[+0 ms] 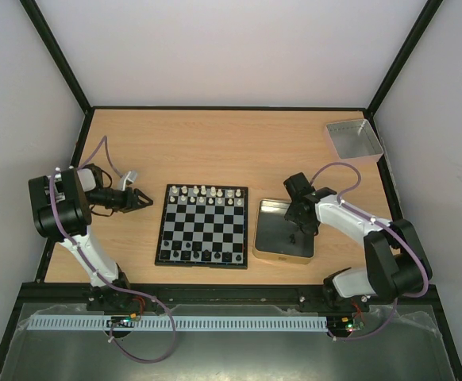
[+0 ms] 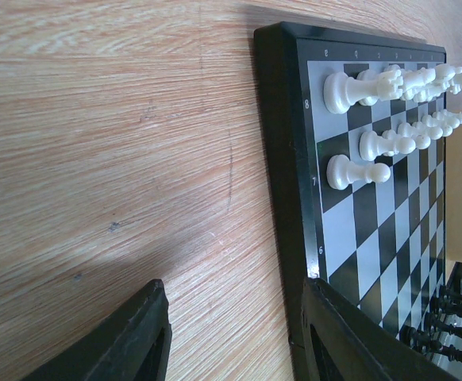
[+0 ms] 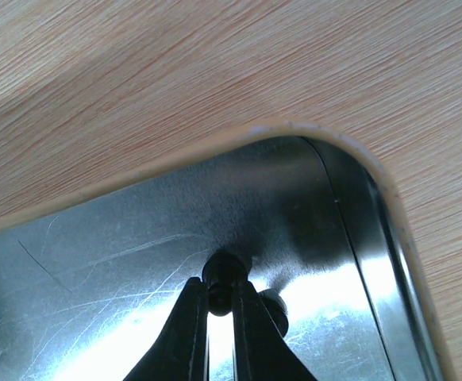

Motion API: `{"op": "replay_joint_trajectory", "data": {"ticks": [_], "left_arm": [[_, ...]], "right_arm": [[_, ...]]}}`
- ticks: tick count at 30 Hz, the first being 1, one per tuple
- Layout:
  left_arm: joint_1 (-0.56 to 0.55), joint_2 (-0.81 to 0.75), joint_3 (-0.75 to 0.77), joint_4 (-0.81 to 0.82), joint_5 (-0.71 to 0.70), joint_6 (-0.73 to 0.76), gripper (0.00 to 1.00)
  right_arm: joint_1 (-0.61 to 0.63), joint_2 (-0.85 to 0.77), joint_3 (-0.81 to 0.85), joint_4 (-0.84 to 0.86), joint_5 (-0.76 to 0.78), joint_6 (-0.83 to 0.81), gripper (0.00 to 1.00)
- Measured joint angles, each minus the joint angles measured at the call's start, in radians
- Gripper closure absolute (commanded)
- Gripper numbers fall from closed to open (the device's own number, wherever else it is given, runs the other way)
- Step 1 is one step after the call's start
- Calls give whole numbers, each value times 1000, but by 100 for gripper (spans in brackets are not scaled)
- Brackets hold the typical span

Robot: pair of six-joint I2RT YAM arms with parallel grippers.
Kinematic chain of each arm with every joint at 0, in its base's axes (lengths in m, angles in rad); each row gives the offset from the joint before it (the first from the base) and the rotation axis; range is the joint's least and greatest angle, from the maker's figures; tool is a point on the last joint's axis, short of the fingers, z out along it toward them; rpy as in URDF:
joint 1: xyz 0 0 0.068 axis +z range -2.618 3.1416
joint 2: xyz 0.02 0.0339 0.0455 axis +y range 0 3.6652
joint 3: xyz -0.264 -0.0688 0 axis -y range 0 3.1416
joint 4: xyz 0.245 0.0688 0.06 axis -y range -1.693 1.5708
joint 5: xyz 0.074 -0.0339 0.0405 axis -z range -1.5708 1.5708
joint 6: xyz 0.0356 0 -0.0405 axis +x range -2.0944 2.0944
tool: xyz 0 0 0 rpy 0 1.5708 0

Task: Set up the chess pieces on the board
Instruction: Pick up the chess piece from the storage box, then place the chess piece on the chessboard.

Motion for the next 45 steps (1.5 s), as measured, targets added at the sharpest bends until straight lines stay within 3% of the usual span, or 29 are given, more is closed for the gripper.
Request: {"op": "replay_joint_trajectory", "data": {"ticks": [14, 23, 31, 45], "left_arm": [[0, 0, 0, 0, 0, 0, 52], [0, 0, 0, 0, 0, -1, 52], [0, 0, 0, 0, 0, -4, 52], [5, 0, 0, 0, 1, -8, 52]], "right_arm": [[28, -30, 66, -46, 14, -15, 97], [309, 12, 226, -98, 61, 40, 98], [572, 258, 433, -104, 71, 105, 98], [668, 397, 609, -114, 59, 122, 98]]}}
